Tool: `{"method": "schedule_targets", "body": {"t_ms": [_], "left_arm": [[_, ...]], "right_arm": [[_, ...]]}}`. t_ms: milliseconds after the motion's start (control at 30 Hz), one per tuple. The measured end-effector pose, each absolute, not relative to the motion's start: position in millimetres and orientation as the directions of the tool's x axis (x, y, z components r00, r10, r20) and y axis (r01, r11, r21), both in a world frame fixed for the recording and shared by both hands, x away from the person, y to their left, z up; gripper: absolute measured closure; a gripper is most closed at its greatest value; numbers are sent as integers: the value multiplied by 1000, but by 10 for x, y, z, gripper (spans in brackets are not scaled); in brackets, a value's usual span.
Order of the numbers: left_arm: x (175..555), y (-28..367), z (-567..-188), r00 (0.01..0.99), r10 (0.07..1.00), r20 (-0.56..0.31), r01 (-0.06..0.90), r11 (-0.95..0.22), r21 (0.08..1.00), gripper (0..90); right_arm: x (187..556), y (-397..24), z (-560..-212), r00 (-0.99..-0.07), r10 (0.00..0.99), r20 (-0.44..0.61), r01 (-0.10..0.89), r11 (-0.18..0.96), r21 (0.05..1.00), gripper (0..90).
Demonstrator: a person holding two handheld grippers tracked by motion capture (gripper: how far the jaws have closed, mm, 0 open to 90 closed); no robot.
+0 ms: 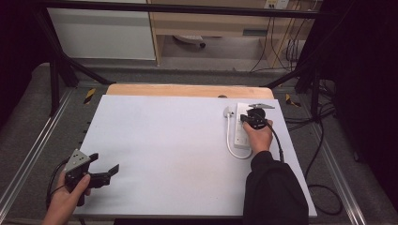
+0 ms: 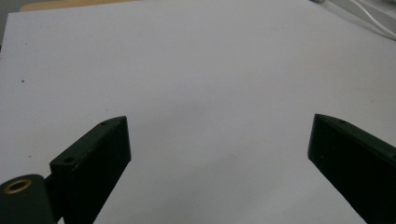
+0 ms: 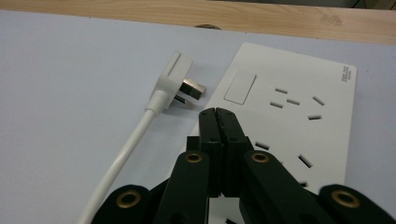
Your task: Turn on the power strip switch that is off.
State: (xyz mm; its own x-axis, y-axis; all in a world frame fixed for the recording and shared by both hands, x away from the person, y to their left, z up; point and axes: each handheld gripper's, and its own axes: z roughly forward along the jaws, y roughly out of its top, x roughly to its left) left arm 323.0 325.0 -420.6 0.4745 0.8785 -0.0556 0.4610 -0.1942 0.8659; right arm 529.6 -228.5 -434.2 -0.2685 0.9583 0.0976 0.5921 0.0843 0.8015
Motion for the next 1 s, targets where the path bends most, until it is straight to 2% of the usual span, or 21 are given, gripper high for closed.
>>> {"method": "schedule_targets", "body": {"t_ms": [1000], "left_arm": [[3230,3245,-4205,475,878,-58,461,-192,866,61]], "right_arm": [[5278,-2240,-4385,-281,958,62,573,115,812,900]]}}
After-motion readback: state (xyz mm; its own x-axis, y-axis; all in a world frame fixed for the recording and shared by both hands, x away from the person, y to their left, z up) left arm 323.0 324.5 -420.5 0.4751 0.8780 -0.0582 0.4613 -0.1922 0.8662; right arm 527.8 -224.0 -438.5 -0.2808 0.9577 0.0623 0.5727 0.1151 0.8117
